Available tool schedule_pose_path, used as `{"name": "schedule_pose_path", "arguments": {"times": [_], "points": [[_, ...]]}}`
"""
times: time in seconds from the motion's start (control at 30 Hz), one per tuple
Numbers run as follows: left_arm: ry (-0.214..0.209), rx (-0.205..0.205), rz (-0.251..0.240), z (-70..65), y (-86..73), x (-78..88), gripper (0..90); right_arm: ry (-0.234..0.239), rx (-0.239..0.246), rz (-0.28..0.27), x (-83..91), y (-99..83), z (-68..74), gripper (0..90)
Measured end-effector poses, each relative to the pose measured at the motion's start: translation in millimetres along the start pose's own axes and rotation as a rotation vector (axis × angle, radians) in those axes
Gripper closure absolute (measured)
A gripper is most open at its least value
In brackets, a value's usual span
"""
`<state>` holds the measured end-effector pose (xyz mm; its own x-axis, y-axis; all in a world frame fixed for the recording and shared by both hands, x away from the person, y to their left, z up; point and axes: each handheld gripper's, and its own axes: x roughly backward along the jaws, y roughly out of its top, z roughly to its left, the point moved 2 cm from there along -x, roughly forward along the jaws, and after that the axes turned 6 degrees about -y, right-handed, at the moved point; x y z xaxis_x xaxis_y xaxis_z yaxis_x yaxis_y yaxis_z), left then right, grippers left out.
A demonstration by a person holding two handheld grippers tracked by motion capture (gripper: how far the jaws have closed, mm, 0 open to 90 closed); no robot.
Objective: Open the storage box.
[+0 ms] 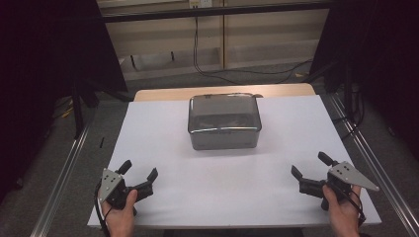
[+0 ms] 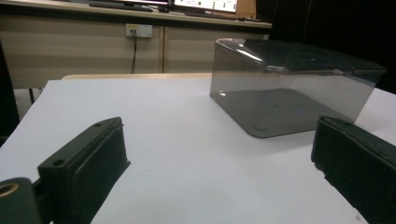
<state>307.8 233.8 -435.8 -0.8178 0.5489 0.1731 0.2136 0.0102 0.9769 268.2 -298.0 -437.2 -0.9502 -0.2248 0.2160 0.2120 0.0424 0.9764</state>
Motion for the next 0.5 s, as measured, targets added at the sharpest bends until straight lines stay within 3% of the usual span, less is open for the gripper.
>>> {"name": "schedule_pose_path", "arguments": {"times": [0.5], "points": [[-0.003, -0.017, 0.003, -4.0, 0.4, 0.9, 3.4, 0.052, 0.035, 0.001, -13.5, 8.1, 24.5, 0.2]]}}
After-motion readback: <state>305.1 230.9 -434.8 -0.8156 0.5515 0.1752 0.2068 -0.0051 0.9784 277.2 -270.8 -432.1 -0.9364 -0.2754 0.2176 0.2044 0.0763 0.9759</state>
